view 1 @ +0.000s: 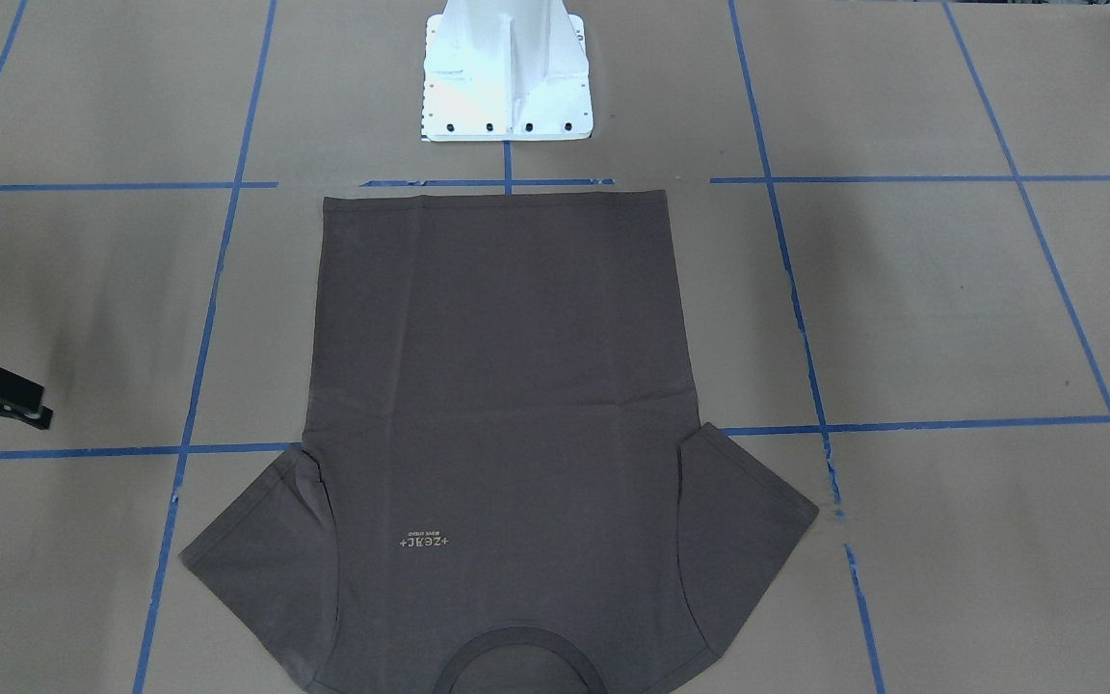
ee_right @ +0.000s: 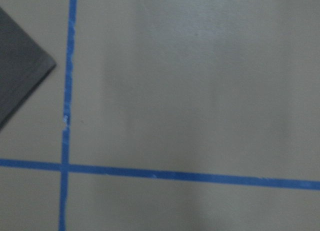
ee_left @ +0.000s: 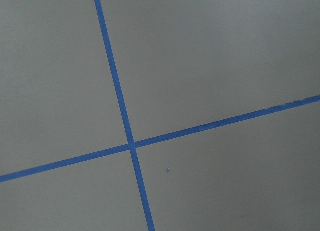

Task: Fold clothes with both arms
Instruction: 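Move the right gripper to the shirt's sleeve nearest it and pinch it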

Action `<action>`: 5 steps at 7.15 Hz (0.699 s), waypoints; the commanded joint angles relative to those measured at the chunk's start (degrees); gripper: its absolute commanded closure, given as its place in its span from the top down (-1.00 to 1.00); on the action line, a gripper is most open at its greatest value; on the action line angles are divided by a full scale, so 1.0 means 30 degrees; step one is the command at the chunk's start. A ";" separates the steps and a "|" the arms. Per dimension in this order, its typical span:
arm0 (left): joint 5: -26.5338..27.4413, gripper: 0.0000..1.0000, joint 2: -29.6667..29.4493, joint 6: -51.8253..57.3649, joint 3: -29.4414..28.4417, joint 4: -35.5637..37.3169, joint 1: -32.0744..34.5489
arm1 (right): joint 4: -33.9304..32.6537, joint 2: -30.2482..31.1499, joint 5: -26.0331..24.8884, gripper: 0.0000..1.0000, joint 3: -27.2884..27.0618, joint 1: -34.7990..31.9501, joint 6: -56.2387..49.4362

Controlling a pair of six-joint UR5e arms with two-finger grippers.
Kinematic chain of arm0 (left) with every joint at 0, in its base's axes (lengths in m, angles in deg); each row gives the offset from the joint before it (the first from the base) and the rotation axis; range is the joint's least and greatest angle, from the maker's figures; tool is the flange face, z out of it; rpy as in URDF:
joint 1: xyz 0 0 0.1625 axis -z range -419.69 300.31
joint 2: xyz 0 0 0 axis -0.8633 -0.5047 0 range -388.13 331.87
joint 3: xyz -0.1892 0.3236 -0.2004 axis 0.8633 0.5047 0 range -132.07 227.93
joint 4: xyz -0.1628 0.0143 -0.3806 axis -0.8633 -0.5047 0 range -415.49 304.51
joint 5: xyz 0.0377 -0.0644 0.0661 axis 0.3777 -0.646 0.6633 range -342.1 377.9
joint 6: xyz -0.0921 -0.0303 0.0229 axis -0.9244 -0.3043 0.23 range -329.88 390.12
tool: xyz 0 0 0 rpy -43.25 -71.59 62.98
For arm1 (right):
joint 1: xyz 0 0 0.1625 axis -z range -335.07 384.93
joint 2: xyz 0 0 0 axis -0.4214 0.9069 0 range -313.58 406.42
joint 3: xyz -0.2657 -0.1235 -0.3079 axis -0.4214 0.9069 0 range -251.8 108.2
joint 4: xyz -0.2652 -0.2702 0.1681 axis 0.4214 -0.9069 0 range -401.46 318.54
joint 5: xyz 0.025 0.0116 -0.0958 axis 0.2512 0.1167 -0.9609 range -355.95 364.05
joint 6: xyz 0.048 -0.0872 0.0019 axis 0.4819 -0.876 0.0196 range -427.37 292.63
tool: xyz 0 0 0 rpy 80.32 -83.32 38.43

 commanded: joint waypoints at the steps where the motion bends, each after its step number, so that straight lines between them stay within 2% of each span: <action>1: -0.0061 1.00 -0.0025 -0.0036 0.0056 0.0002 -0.0028 | 0.0133 -0.3467 -0.0356 1.00 0.3291 0.0914 0.1174; 2: -0.0003 1.00 -0.0228 -0.1167 -0.0030 0.0002 -0.0057 | 0.1469 -0.4031 -0.0968 1.00 0.4261 0.1411 0.2717; 3: -0.0003 1.00 -0.0230 -0.1497 -0.0002 -0.0114 -0.0087 | 0.3918 -0.4588 -0.1525 1.00 0.5692 0.1967 0.6010; 4: -0.0003 1.00 -0.0172 -0.1414 0.0056 -0.0058 -0.0087 | 0.5074 -0.5290 -0.2661 1.00 0.6750 0.2581 0.7493; 5: -0.0003 1.00 -0.0171 -0.1384 -0.0001 -0.0115 -0.0087 | 0.5143 -0.5529 -0.3021 1.00 0.6993 0.2820 0.7972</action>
